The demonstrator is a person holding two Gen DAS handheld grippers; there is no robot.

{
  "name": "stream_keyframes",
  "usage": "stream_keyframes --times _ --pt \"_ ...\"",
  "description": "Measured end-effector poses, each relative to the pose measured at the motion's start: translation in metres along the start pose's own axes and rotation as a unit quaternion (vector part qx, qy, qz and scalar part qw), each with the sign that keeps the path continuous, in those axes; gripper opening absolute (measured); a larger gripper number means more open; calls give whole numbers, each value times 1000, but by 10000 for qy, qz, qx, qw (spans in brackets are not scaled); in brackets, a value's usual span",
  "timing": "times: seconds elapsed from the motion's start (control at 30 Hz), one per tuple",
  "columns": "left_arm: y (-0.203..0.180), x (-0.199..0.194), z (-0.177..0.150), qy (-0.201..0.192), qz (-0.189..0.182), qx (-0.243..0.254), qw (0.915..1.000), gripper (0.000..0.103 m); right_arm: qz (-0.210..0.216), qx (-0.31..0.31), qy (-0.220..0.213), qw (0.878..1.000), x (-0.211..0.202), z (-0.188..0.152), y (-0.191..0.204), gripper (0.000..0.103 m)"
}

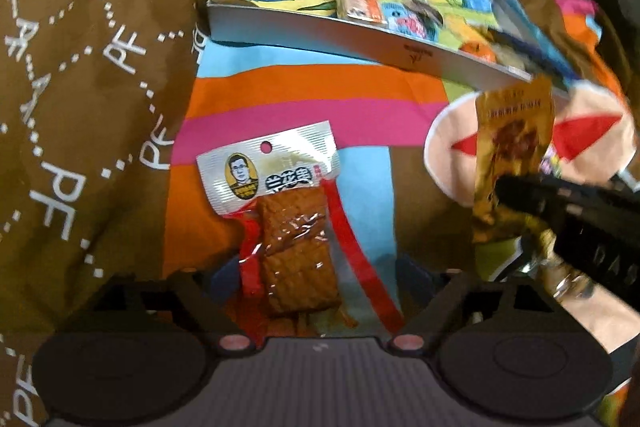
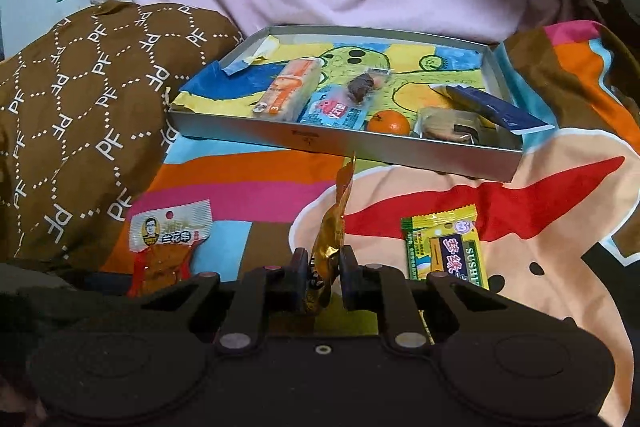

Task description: Organize snacks

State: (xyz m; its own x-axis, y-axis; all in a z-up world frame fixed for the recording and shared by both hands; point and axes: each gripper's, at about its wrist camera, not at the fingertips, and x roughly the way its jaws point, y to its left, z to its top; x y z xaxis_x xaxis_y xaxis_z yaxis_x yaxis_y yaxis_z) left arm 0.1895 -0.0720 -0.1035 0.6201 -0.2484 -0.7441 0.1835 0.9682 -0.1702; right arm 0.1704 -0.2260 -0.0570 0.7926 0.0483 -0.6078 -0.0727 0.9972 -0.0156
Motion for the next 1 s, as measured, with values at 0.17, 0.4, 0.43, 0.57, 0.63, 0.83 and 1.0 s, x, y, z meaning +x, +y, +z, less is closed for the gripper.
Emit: stream_keyframes --times 0.17,0.4,0.43,0.57,0.63,0.83,1.0 --pt "5 -1 0 -33 104 -118 9999 66 27 -45 16 10000 0 0 3 17" --pt "24 -9 1 -123 -30 -576 9983 45 49 -130 -36 9999 -3 -1 6 17" --pt "24 -10 1 -146 -51 -623 9979 44 53 -158 -51 9998 -3 -1 6 17" --pt "28 -18 -3 -285 -140 -811 9962 42 66 -284 -118 9995 -6 -2 11 17" --pt "31 -24 -5 -377 -162 -942 9947 42 89 -329 -175 9993 -8 -2 12 17" --pt "34 -42 1 -804 -220 -1122 9902 42 97 -366 -444 9983 -15 1 13 17" --pt "35 -51 20 -1100 -317 -1216 9860 42 80 -371 -693 9969 -20 6 11 17"
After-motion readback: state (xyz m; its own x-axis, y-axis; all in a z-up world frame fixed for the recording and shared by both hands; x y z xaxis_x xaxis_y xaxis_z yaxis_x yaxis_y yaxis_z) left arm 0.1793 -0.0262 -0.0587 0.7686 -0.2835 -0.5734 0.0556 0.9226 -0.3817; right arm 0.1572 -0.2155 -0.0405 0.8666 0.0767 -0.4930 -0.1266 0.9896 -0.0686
